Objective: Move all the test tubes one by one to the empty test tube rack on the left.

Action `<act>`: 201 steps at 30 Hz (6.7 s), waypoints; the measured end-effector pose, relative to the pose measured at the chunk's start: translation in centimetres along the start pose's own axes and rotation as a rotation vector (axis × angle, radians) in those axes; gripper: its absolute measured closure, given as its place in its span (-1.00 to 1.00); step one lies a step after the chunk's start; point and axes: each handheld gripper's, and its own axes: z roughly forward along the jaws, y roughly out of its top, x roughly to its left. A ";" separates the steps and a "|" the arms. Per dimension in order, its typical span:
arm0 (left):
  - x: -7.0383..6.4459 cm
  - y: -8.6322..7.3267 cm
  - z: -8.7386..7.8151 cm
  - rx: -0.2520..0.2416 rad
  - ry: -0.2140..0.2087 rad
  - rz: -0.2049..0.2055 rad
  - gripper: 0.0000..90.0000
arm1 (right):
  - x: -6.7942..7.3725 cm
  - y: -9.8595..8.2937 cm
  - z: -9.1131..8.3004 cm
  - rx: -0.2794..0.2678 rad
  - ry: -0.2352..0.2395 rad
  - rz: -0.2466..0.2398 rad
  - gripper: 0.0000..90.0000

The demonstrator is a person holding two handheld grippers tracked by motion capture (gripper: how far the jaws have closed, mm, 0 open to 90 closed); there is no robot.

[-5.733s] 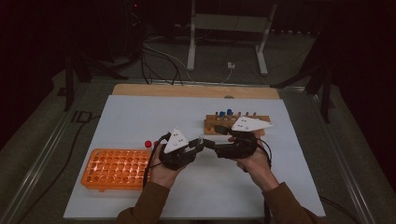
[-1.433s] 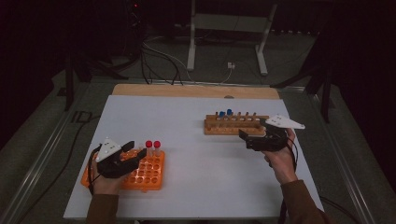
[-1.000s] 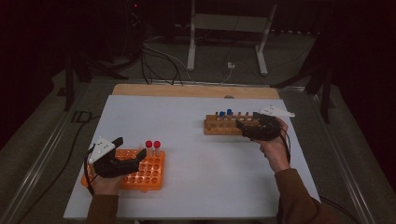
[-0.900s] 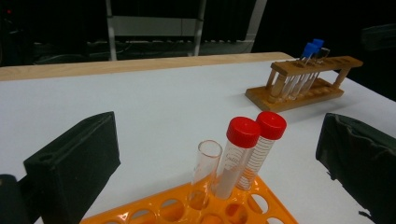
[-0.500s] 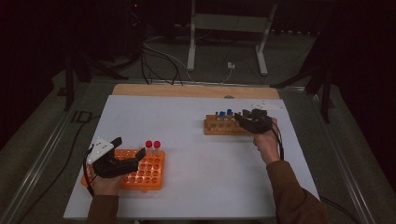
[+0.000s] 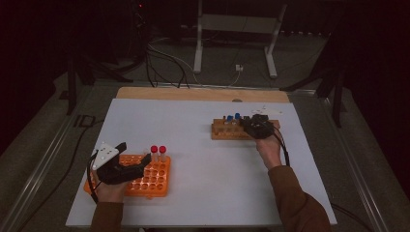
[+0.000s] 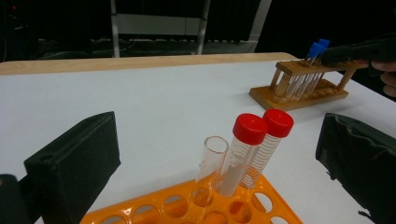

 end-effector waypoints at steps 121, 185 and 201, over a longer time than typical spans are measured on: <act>-9.3 4.7 5.2 0.041 -0.304 0.198 0.70 | 6.9 -2.5 -10.9 -0.135 0.154 -0.179 -1.00; 1.5 -0.9 1.9 0.204 0.050 0.082 0.70 | 3.3 -5.6 -13.1 -0.175 0.094 -0.082 -1.00; 1.2 -1.7 2.6 0.350 0.068 0.130 0.72 | 3.2 -5.8 -13.1 -0.176 0.092 -0.081 -1.00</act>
